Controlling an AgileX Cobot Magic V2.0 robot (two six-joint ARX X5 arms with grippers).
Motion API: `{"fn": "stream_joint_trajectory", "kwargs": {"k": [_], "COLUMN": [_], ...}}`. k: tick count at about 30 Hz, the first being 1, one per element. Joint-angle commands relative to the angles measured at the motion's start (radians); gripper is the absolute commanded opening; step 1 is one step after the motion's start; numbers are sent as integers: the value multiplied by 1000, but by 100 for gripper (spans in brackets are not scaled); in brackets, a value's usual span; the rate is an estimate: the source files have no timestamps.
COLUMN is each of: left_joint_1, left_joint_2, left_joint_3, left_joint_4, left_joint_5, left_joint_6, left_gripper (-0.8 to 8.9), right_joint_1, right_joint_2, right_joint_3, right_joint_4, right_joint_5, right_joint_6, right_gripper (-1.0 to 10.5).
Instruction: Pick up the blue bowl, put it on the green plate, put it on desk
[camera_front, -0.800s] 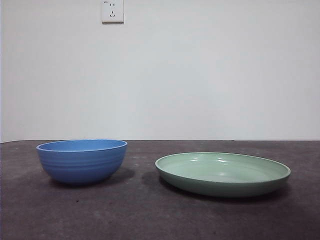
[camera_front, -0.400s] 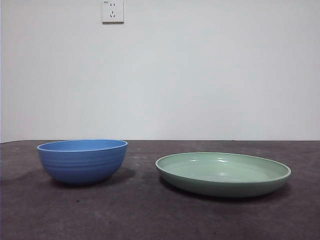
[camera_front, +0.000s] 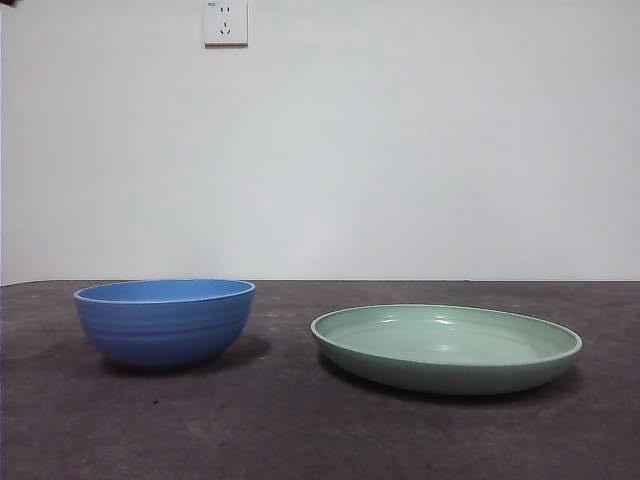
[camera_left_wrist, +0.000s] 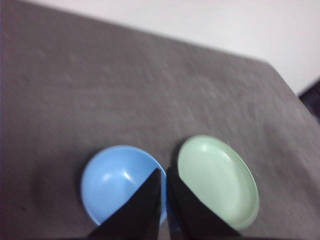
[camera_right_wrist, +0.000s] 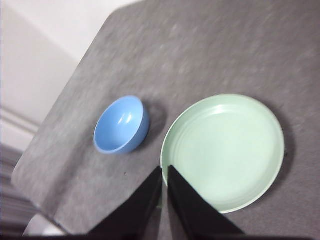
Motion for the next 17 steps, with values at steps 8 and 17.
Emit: {"fn": "stream_joint_trajectory", "kwargs": {"k": [8,17], "left_joint_1": [-2,-2], "left_joint_2": [103,103], "left_joint_3": [42,42], "left_joint_4": [-8,-9], "left_joint_5": [74,74], "left_joint_6": [45,45], "left_gripper": [31,391], "right_joint_1": [0,0], "right_joint_2": [51,51], "right_joint_3": [17,17], "right_joint_4": [14,12], "right_joint_5": [-40,-40], "right_joint_6": [-95,-108], "right_gripper": [14,409]}}
